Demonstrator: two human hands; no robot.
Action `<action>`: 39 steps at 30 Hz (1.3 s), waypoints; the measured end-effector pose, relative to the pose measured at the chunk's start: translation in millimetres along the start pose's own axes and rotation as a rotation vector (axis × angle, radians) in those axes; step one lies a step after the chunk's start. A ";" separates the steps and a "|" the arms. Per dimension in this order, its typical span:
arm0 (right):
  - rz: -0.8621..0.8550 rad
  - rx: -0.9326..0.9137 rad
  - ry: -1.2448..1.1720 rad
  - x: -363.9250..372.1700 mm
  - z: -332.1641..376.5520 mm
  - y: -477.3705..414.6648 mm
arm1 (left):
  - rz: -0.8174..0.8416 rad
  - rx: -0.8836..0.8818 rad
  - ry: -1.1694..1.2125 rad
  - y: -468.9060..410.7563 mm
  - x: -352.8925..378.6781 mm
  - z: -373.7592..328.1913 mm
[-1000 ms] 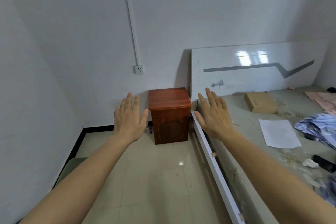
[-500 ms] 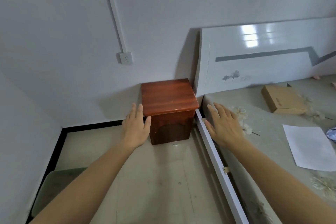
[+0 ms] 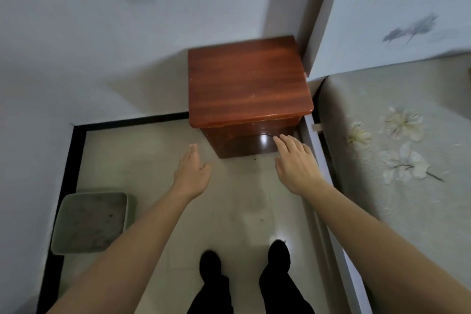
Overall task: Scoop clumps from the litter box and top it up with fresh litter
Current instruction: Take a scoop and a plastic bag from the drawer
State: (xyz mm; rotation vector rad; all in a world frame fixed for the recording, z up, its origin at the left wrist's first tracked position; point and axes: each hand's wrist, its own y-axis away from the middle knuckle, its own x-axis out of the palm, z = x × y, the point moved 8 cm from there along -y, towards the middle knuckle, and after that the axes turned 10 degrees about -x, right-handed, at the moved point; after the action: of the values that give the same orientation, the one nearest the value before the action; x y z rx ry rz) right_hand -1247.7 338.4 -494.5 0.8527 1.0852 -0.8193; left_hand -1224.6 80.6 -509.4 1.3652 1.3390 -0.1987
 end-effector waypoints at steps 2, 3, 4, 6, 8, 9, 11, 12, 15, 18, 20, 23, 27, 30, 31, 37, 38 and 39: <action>0.003 -0.023 -0.017 34.7 -3.6 -27.2 | 0.034 -0.032 0.054 -41.5 23.8 8.3; -0.002 -0.028 -0.026 53.7 -6.6 -41.1 | 0.046 -0.044 0.087 -63.5 37.2 13.0; -0.007 -0.025 -0.034 73.5 -10.5 -55.3 | 0.059 -0.052 0.123 -85.7 51.3 17.8; -0.005 -0.016 -0.056 114.7 -17.4 -83.7 | 0.088 -0.072 0.188 -126.1 78.7 28.5; -0.002 -0.006 -0.076 155.2 -21.0 -110.0 | 0.096 -0.087 0.238 -161.1 100.9 38.4; 0.000 -0.005 -0.084 173.6 -21.5 -122.3 | 0.087 -0.093 0.280 -176.0 108.6 41.1; -0.003 -0.010 -0.092 203.4 -20.6 -143.2 | 0.058 -0.101 0.396 -199.0 117.3 41.9; -0.009 -0.010 -0.091 214.9 -20.3 -151.8 | 0.051 -0.108 0.462 -208.2 120.9 41.0; -0.078 -0.017 -0.061 234.8 -17.9 -170.8 | 0.056 -0.125 0.651 -231.3 130.3 40.2; -0.120 0.006 -0.004 243.2 -16.5 -180.6 | 0.054 -0.092 0.750 -242.4 133.8 43.6; -0.104 0.017 0.023 247.9 -15.9 -182.9 | 0.051 -0.086 0.782 -248.2 135.0 48.5; -0.109 0.011 0.012 248.4 -14.2 -183.0 | 0.036 -0.125 0.826 -256.4 132.6 55.7; -0.095 0.041 -0.008 253.5 -11.9 -185.2 | 0.045 -0.111 0.742 -269.6 125.7 61.2; -0.090 0.039 0.015 258.0 -4.6 -186.1 | 0.046 -0.113 0.643 -282.3 127.2 70.2; -0.089 0.027 0.032 259.1 -0.6 -187.8 | 0.039 -0.106 0.631 -281.1 130.1 74.5; -0.077 0.095 0.012 257.5 9.8 -193.7 | 0.050 -0.085 0.694 -242.7 157.6 96.4; -0.072 0.091 0.027 257.4 10.9 -192.4 | 0.055 -0.081 0.704 -238.7 157.2 93.8; -0.064 0.085 0.040 257.2 11.3 -190.7 | 0.061 -0.086 0.732 -235.9 154.5 89.2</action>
State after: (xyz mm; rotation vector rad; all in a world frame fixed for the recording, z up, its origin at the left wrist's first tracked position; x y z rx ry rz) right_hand -1345.2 209.1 -771.0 0.9124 1.1246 -0.9104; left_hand -1303.4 27.7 -789.5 1.4621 1.8686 0.4394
